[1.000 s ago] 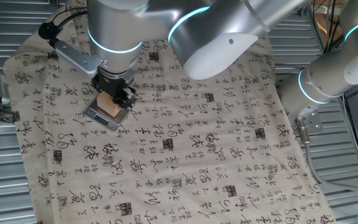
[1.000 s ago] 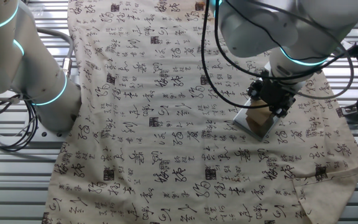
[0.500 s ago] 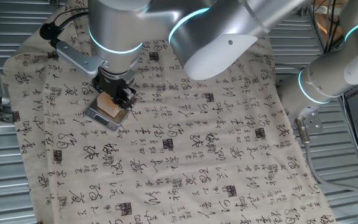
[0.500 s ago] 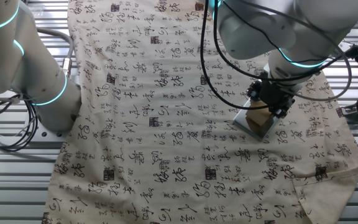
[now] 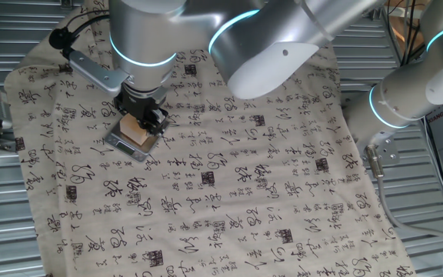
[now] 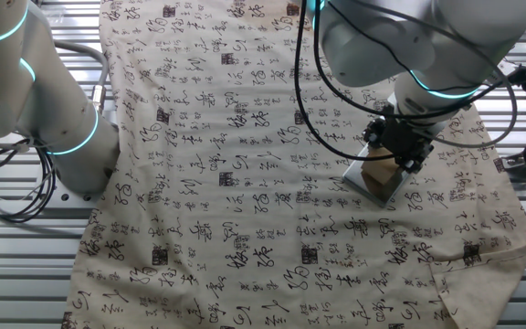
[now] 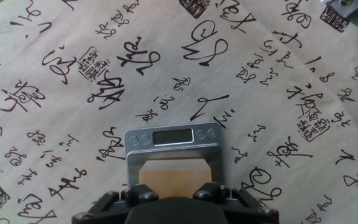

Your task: Place the block on the scale

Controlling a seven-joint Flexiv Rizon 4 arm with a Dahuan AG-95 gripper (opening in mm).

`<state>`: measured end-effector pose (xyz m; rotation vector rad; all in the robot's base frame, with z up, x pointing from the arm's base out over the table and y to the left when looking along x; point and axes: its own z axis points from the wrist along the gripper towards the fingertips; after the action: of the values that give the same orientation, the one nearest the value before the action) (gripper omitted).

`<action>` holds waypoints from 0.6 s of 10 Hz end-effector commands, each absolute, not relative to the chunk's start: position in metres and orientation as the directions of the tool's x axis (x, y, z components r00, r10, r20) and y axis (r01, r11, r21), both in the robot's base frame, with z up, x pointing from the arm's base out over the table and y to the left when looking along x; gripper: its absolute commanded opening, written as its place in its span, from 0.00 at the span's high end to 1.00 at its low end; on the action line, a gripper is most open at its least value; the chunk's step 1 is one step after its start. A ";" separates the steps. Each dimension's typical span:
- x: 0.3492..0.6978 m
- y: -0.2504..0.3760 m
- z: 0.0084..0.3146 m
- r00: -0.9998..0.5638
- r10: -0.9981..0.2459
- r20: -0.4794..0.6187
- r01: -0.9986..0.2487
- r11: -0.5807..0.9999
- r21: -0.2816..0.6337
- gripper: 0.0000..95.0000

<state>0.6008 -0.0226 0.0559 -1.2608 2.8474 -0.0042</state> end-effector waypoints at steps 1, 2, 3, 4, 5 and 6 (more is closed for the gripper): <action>0.601 -0.023 0.056 -0.667 -0.745 -0.023 -0.745 0.667 -0.016 1.00; 0.601 -0.023 0.056 -0.666 -0.746 -0.023 -0.746 0.666 -0.016 1.00; 0.601 -0.023 0.056 -0.664 -0.748 -0.024 -0.748 0.664 -0.017 0.80; 0.601 -0.023 0.056 -0.662 -0.749 -0.023 -0.749 0.662 -0.017 0.80; 0.601 -0.023 0.056 -0.659 -0.751 -0.020 -0.751 0.660 -0.021 0.80; 0.601 -0.023 0.056 -0.657 -0.754 -0.021 -0.753 0.657 -0.023 0.80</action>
<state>0.6013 -0.0222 0.0560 -1.2904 2.8320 -0.0184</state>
